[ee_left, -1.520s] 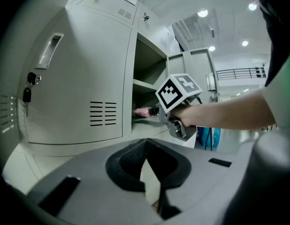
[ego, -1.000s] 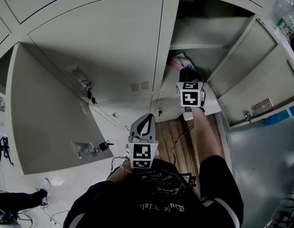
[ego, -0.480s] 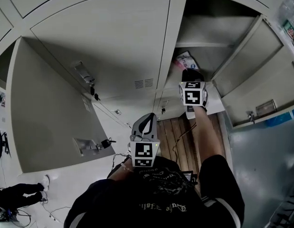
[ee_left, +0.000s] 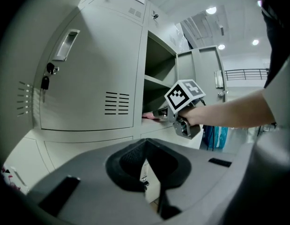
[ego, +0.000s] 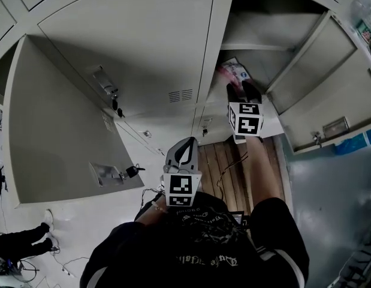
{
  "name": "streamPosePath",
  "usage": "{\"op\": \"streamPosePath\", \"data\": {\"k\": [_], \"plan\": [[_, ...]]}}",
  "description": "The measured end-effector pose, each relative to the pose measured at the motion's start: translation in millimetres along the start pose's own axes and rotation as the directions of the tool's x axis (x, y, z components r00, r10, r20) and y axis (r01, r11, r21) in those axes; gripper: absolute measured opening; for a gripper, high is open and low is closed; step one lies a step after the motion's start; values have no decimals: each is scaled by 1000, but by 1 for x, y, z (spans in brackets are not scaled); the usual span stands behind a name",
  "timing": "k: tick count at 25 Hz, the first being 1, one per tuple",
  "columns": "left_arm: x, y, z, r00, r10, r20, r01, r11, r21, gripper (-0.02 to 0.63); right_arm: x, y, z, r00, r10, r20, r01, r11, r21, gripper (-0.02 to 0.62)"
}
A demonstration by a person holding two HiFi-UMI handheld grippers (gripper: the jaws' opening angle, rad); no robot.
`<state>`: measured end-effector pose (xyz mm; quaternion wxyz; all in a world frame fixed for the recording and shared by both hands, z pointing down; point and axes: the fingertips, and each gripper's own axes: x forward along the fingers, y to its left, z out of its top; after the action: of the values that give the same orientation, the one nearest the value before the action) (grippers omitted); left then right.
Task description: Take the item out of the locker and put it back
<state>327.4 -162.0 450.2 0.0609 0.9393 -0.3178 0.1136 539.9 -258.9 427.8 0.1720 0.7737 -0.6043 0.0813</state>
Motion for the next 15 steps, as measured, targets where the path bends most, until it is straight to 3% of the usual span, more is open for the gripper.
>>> {"op": "streamPosePath", "data": {"k": [15], "plan": [[-21,-21,2,998,-40,49,40,999,-5,6,-99,21,27,986,18,168,-25,999,43,186]]}}
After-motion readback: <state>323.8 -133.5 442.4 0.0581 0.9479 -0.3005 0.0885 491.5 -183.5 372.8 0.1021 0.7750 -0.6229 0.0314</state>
